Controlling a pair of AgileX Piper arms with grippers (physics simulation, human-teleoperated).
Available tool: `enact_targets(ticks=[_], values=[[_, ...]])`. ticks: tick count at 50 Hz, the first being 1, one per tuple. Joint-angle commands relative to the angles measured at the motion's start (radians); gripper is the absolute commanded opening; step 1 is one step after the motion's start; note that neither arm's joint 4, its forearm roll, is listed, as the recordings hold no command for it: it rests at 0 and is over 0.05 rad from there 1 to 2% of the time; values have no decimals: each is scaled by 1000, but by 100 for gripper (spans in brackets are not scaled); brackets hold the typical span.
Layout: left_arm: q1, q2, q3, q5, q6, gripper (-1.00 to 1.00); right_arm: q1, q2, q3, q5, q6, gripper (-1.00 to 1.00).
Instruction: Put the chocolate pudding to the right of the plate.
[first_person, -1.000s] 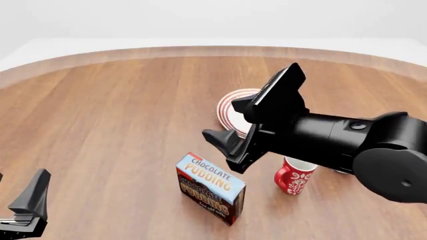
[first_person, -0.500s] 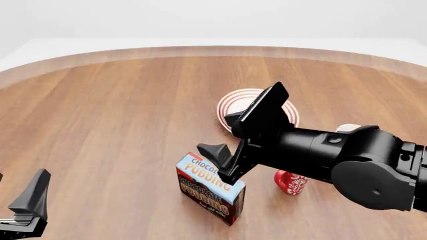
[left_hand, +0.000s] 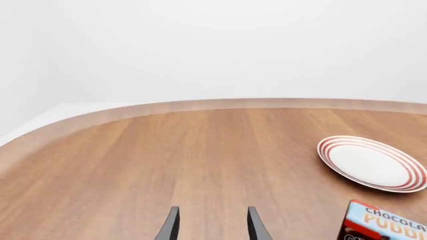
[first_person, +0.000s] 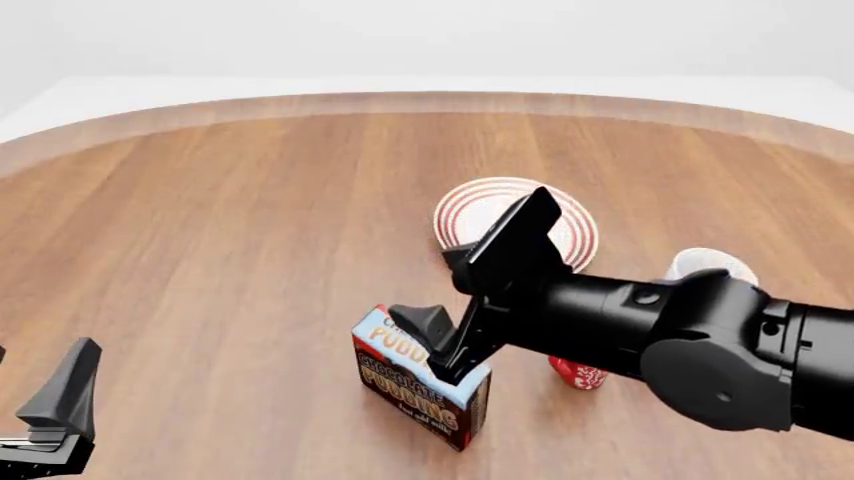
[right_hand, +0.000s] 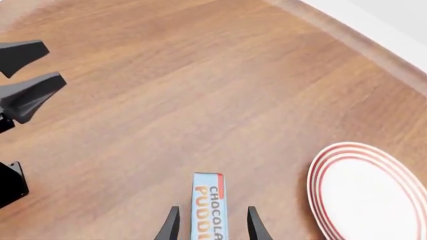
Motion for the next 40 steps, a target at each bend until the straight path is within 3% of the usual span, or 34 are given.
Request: enact_targets(ticks=[1, 16, 40], values=[[0, 0, 0, 0, 0, 100, -5, 3, 18, -16, 8, 100], [0, 0, 0, 0, 0, 100, -34, 50, 40, -59, 22, 100], [0, 0, 0, 0, 0, 100, 6, 129, 92, -137, 75, 100]])
